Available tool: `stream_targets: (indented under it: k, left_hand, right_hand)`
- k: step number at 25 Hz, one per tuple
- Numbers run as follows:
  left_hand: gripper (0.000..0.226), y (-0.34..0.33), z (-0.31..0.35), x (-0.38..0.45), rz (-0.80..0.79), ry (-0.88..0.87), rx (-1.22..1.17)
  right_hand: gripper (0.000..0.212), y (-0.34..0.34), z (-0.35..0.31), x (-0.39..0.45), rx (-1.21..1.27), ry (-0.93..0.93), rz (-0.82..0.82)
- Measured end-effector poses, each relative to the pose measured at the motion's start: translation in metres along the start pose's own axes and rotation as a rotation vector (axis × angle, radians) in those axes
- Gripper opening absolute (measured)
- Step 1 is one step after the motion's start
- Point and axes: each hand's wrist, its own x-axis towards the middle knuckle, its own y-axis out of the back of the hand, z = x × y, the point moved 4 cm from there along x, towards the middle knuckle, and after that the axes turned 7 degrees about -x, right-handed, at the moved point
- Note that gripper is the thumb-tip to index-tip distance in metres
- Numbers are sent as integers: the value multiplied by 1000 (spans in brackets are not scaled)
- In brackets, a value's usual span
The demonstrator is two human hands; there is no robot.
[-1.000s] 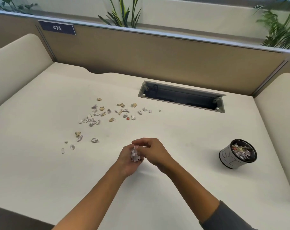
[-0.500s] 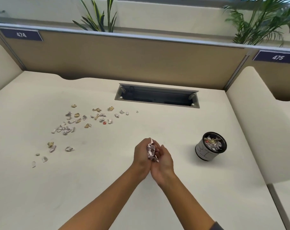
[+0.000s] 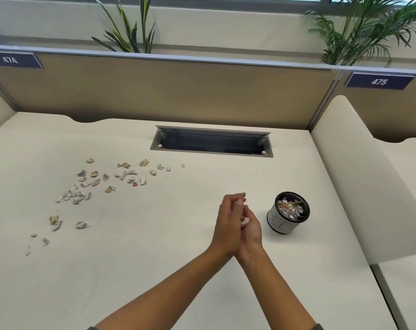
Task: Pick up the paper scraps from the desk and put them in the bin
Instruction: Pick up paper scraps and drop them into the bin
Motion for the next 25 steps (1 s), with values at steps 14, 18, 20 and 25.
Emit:
stream_targets:
  k: [14, 18, 20, 25]
  left_hand:
    - [67, 115, -45, 41, -163, 88, 975]
    - [83, 122, -56, 43, -280, 47, 1182]
    - [85, 121, -54, 43, -283, 51, 1187]
    - [84, 121, -52, 40, -280, 47, 1203]
  right_hand:
    - [40, -16, -87, -1, -96, 299, -67]
    - [38, -23, -155, -7, -522, 577, -54]
    - [38, -20, -176, -8, -853, 736, 45]
    - [42, -7, -189, -6, -1303, 860, 227]
